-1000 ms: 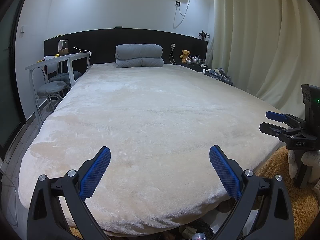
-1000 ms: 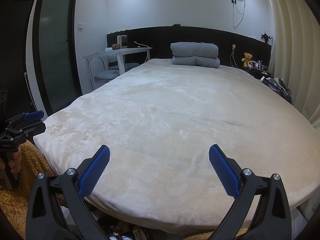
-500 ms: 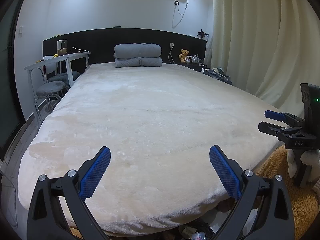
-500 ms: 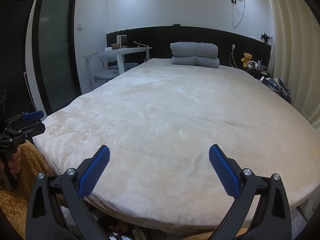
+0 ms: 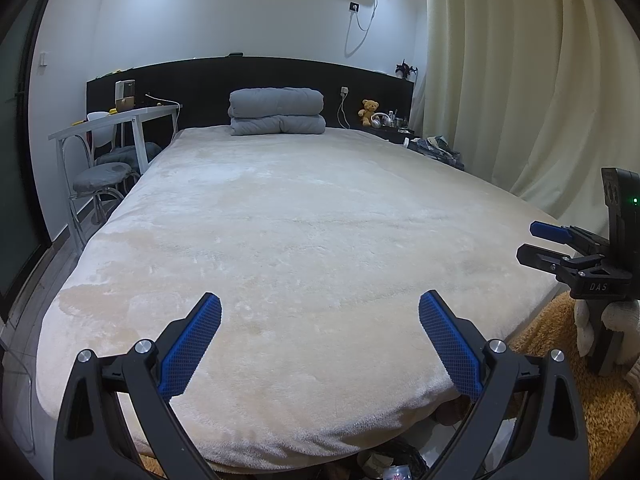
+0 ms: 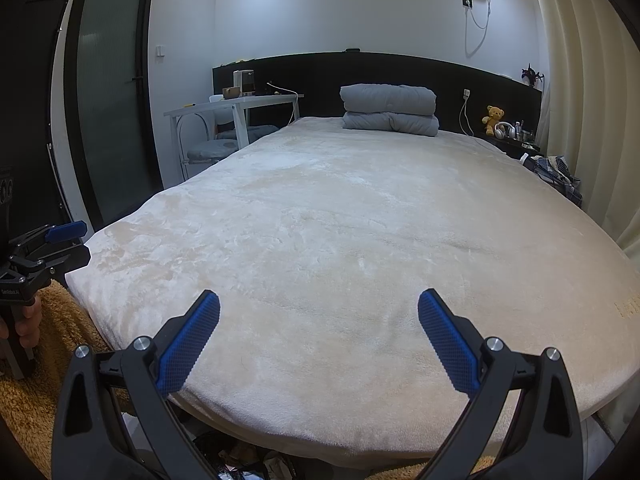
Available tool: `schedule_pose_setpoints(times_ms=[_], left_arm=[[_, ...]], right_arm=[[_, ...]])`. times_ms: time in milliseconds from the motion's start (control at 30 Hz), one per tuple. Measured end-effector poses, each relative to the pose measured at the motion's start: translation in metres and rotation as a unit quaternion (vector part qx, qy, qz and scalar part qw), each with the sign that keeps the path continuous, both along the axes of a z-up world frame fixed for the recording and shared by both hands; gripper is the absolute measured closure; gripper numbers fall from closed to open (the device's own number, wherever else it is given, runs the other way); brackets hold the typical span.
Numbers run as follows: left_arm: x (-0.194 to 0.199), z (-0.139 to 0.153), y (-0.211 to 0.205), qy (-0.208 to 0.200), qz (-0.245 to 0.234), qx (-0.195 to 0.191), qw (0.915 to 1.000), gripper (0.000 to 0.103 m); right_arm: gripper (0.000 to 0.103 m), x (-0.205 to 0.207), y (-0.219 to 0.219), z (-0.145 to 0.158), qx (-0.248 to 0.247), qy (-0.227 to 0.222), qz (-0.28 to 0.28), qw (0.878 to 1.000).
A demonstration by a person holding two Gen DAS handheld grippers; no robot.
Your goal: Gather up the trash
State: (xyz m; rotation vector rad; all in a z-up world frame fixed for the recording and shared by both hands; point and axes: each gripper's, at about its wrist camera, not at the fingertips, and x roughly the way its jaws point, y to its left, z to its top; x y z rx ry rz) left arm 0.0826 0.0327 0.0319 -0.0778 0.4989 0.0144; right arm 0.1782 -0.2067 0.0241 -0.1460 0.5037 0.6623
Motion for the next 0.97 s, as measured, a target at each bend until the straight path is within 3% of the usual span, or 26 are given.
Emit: schedule_pose_setpoints(times_ms=[967], left_arm=[[-0.0008,-0.0012,-0.0016,0.001,0.005,0.003,1.0,0.006]], right_arm=[[0.005,0.0005,-0.0005,0.0001,0.0,0.001,-0.001,1.0]])
